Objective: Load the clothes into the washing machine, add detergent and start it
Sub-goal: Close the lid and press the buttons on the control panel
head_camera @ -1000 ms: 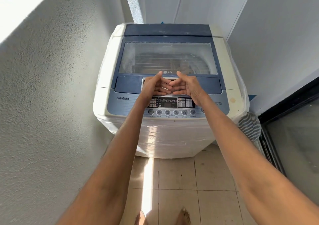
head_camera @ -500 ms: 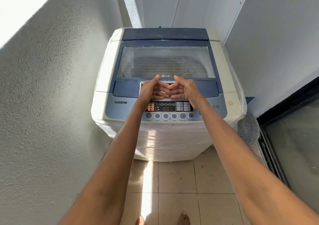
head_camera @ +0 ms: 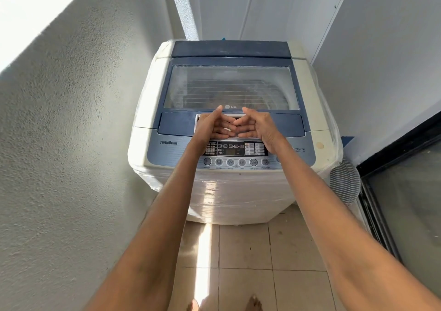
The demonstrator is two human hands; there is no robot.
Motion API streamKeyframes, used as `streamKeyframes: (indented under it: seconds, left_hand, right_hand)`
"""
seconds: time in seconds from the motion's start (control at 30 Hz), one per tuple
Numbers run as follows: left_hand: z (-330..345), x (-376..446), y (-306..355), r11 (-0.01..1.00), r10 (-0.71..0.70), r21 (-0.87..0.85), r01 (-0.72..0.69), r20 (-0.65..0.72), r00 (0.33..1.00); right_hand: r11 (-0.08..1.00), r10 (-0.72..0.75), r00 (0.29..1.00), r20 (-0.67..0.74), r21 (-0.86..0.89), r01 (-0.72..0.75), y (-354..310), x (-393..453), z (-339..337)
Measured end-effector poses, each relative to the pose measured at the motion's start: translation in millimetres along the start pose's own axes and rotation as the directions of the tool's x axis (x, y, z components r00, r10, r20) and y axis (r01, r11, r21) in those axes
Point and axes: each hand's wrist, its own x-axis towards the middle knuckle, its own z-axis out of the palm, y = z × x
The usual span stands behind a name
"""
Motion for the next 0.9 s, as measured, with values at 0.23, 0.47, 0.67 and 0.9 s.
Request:
streamKeyframes:
  seconds: [0.23, 0.47, 0.67, 0.9]
  left_hand:
    - [-0.8, 0.7, -0.3, 1.000, -0.001, -0.007, 0.001, 0.004, 1.000]
    - [-0.7, 1.5, -0.9, 1.000, 0.001, -0.009, -0.001, 0.004, 1.000]
    - [-0.7, 2.3, -1.3, 1.000, -0.007, -0.017, 0.007, -0.001, 1.000]
    - [-1.2, 1.7, -0.6, 1.000, -0.007, -0.015, 0.007, -0.001, 1.000]
  right_hand:
    - [1.000, -0.005, 1.000, 0.005, -0.002, 0.005, 0.7, 1.2, -0.4]
    - [1.000, -0.014, 0.999, -0.041, -0.021, 0.013, 3.4, 2.1, 3.5]
    - [0.999, -0.024, 0.999, -0.040, -0.035, 0.023, 4.1, 1.8, 5.2]
    - [0.998, -0.039, 0.998, -0.045, -0.057, 0.037, 4.7, 2.7, 7.1]
